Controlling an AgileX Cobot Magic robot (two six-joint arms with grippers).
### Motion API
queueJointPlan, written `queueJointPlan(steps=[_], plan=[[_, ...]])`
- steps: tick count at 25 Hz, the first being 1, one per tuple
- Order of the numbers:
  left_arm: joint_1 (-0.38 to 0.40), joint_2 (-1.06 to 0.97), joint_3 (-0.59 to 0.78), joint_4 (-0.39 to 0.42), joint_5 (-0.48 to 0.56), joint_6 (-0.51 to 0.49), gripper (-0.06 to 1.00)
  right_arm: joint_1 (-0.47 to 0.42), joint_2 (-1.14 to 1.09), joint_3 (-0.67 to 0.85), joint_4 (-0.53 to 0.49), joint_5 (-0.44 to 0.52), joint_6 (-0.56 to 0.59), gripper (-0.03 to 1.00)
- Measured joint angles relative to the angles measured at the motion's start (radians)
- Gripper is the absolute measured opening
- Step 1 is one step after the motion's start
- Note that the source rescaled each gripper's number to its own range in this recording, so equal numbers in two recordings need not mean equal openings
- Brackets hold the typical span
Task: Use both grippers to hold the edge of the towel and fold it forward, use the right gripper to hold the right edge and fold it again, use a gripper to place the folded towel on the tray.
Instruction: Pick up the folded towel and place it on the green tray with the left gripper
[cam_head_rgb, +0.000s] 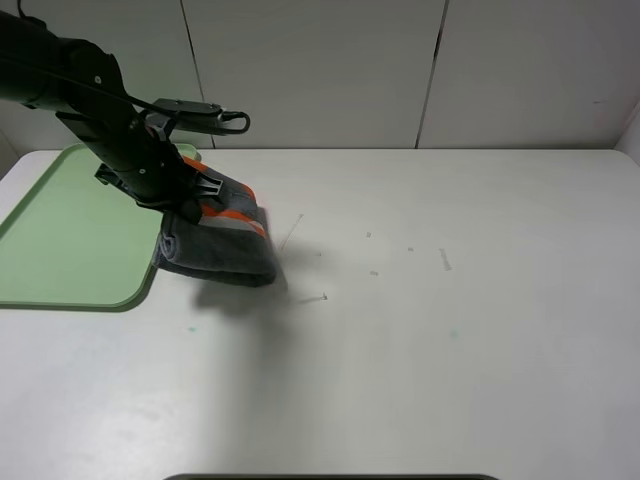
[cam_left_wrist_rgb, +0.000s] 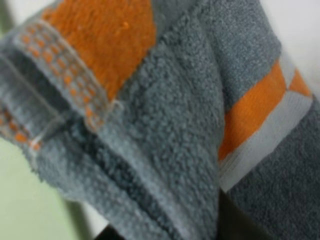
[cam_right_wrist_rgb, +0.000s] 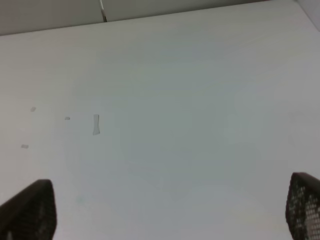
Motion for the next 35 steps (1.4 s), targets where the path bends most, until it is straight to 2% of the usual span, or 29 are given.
queueJointPlan(steps=[9,14,21,27,35], plan=[[0.13,0.0,0.0,0.0,-0.001,0.03,0.14,0.0,0.0,0.0,0.0,0.0,0.0,1.0],[0.216,0.0,0.01,0.0,-0.052,0.041,0.14,0.0,0.0,0.0,0.0,0.0,0.0,1.0],[0.325,0.003,0.011,0.0,-0.068,0.047,0.14,0.0,0.0,0.0,0.0,0.0,0.0,1.0],[0.377,0.004,0.011,0.0,-0.079,0.047,0.14,0.0,0.0,0.0,0.0,0.0,0.0,1.0],[0.414,0.019,0.011,0.048,-0.093,0.047,0.14,0.0,0.0,0.0,0.003,0.0,0.0,1.0]])
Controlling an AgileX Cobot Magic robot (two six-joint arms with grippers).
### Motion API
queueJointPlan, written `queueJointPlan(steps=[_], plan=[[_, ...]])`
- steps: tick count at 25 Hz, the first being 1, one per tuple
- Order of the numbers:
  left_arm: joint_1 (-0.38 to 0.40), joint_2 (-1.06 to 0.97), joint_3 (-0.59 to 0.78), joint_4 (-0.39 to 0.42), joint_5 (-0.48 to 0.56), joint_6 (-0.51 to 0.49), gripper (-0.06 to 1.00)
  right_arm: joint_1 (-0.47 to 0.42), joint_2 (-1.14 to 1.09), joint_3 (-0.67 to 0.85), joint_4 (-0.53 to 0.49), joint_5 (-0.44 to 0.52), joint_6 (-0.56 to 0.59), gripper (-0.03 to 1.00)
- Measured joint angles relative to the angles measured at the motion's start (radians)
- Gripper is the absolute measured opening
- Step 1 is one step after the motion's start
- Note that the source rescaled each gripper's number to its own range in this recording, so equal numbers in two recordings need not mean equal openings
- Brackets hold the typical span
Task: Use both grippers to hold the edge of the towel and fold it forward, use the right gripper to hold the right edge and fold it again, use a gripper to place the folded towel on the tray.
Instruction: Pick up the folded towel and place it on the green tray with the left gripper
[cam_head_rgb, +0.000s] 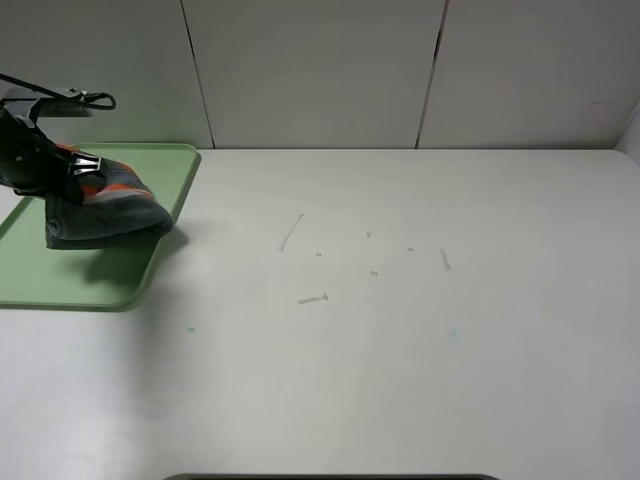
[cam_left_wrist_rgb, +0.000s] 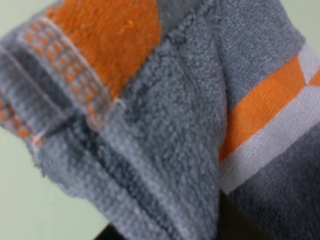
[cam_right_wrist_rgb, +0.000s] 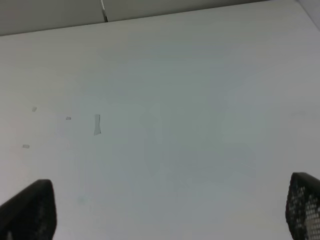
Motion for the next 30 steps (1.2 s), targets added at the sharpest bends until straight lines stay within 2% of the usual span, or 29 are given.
queueJointPlan(steps=[14,21,23,24,26,27,28,30], plan=[[0.056,0.017,0.0,0.031,-0.002,0.0,0.14,0.0,0.0,0.0,0.0,0.0,0.0,1.0],[0.06,0.017,0.0,0.046,-0.011,0.0,0.14,0.0,0.0,0.0,0.0,0.0,0.0,1.0],[0.061,0.017,0.0,0.048,-0.012,0.0,0.22,0.0,0.0,0.0,0.0,0.0,0.0,1.0],[0.063,0.017,0.0,0.048,-0.013,0.0,0.33,0.0,0.0,0.0,0.0,0.0,0.0,1.0],[0.068,0.017,0.0,0.048,-0.02,-0.002,0.66,0.0,0.0,0.0,0.0,0.0,0.0,1.0],[0.07,0.018,0.0,0.048,-0.024,-0.003,0.78,0.0,0.0,0.0,0.0,0.0,0.0,1.0],[0.073,0.018,0.0,0.048,-0.026,-0.003,0.86,0.0,0.0,0.0,0.0,0.0,0.0,1.0],[0.075,0.019,0.0,0.048,-0.027,-0.003,0.95,0.0,0.0,0.0,0.0,0.0,0.0,1.0]])
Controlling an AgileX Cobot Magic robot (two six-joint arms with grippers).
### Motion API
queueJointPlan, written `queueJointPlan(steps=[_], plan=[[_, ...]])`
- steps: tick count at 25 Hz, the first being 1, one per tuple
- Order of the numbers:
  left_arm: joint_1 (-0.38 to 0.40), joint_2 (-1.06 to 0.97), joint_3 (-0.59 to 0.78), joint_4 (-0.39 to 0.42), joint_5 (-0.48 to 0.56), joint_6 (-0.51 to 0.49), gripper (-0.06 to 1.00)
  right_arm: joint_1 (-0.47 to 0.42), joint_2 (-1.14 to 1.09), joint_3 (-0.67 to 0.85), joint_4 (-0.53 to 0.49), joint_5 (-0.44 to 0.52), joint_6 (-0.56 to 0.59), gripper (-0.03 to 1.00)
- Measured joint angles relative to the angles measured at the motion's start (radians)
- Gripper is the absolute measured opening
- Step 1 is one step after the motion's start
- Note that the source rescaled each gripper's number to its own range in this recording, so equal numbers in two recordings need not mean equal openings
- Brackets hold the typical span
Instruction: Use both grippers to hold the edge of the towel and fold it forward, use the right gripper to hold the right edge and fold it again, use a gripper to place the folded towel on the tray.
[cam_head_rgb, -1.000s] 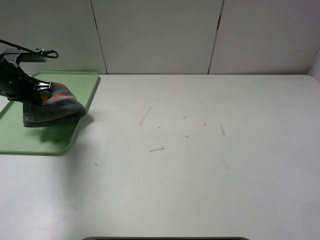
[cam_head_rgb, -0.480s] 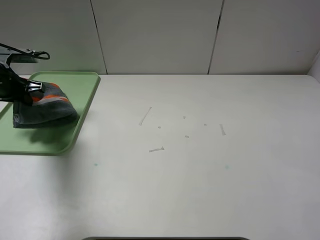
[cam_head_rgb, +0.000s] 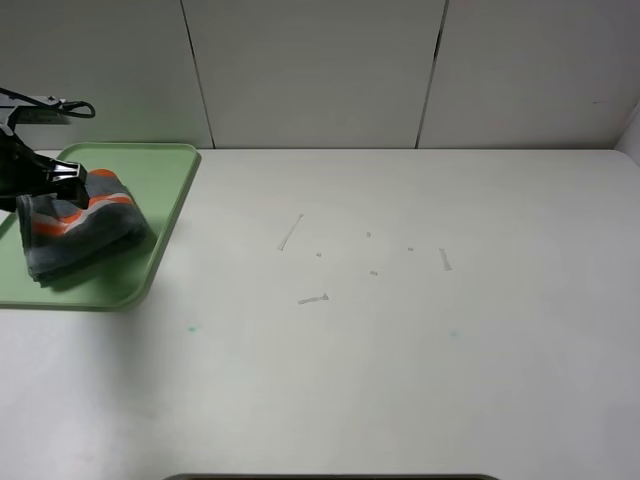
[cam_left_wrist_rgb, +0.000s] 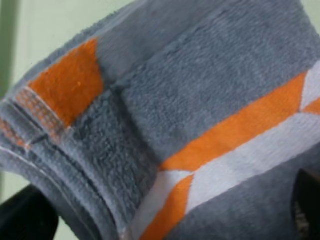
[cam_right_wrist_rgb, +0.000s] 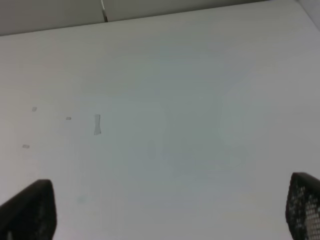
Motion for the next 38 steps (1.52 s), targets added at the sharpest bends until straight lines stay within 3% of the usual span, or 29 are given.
queueJointPlan(steps=[8,15,29,38], plan=[[0.0,-0.011,0.001,0.0,0.004,0.0,1.0,0.0,0.0,0.0,0.0,0.0,0.0,1.0],[0.0,-0.122,0.001,0.0,0.09,0.0,1.0,0.0,0.0,0.0,0.0,0.0,0.0,1.0],[0.0,-0.378,0.001,0.001,0.498,0.013,1.0,0.0,0.0,0.0,0.0,0.0,0.0,1.0],[0.0,-0.599,0.001,-0.036,0.789,0.158,1.0,0.0,0.0,0.0,0.0,0.0,0.0,1.0]])
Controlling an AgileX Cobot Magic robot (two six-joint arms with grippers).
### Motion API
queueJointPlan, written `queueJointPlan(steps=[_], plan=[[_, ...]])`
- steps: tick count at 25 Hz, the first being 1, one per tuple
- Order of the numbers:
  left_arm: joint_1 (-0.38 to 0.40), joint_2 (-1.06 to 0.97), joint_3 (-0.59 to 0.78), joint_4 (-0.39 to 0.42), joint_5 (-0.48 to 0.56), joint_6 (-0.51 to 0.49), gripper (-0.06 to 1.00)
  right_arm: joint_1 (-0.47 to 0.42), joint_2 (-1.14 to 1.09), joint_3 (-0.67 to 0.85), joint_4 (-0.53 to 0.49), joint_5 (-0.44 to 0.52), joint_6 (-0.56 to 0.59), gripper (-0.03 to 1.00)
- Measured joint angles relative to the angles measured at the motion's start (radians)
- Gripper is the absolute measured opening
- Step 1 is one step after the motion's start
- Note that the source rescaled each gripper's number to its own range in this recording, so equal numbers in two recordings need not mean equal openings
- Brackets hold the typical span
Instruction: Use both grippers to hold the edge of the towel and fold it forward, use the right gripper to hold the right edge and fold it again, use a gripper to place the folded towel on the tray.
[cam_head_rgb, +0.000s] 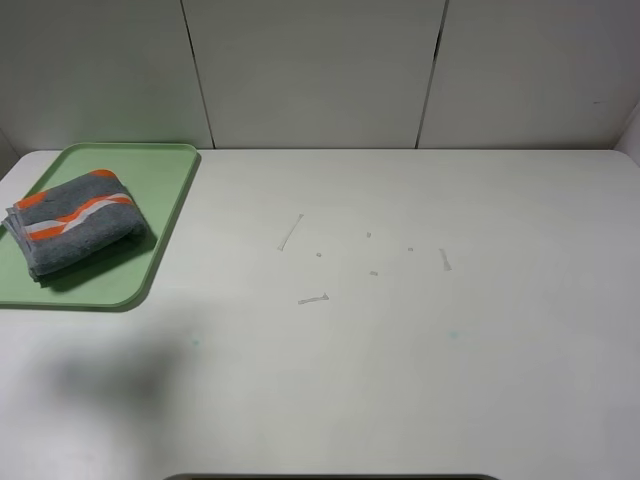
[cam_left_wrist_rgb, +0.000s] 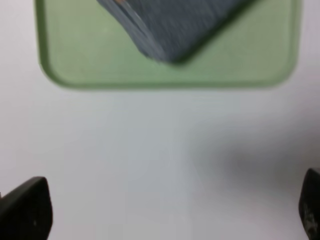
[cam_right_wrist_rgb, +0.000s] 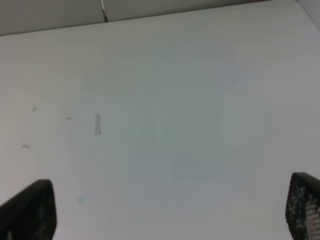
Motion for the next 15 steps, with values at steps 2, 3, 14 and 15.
queueJointPlan(steps=[2,3,14,15], plan=[[0.0,-0.052,0.0,-0.004,0.048,0.009,1.0,0.0,0.0,0.0,0.0,0.0,0.0,1.0],[0.0,-0.074,0.0,-0.006,0.063,0.011,1.0,0.0,0.0,0.0,0.0,0.0,0.0,1.0],[0.0,-0.434,0.084,-0.007,0.066,0.028,1.0,0.0,0.0,0.0,0.0,0.0,0.0,1.0],[0.0,-0.47,0.099,-0.007,0.066,0.029,1.0,0.0,0.0,0.0,0.0,0.0,0.0,1.0]])
